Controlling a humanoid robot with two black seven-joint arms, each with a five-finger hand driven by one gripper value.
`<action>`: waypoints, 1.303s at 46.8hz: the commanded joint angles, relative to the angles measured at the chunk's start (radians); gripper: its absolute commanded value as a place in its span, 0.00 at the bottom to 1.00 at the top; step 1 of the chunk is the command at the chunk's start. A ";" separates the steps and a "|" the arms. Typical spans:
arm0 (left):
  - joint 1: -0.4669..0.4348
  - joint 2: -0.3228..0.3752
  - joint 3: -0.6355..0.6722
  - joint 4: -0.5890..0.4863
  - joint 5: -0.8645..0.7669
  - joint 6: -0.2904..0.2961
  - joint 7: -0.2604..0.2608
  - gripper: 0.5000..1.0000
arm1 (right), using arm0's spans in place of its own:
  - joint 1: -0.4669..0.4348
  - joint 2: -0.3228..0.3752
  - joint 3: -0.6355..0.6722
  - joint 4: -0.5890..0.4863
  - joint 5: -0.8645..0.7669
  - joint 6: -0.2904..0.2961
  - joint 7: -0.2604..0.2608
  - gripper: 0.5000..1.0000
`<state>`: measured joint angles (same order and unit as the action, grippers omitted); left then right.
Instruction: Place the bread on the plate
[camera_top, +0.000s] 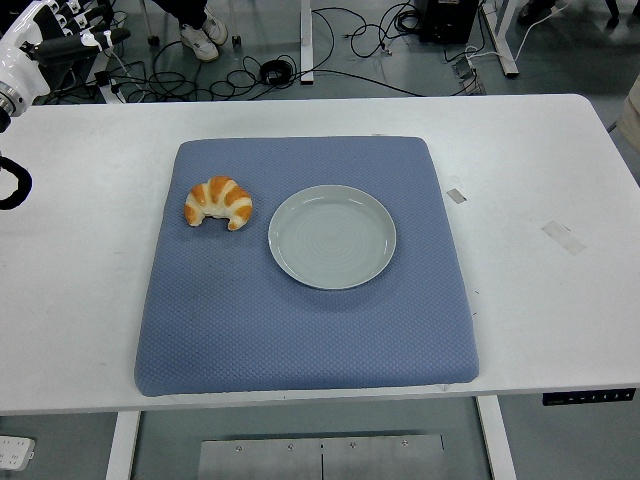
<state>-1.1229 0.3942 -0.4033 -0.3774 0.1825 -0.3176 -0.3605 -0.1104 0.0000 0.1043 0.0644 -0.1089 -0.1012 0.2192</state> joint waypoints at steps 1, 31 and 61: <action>0.000 0.000 0.000 0.000 0.000 0.000 0.000 0.94 | 0.000 0.000 0.000 0.000 0.000 0.000 0.000 1.00; 0.000 0.000 0.009 0.000 0.012 0.000 0.000 0.94 | 0.000 0.000 0.000 0.000 0.000 0.000 -0.001 1.00; -0.196 -0.037 0.372 -0.003 0.137 -0.011 0.003 0.93 | 0.002 0.000 0.000 0.000 0.000 0.000 0.000 1.00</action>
<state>-1.2988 0.3591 -0.0685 -0.3805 0.3175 -0.3250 -0.3572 -0.1088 0.0000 0.1043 0.0644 -0.1089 -0.1013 0.2193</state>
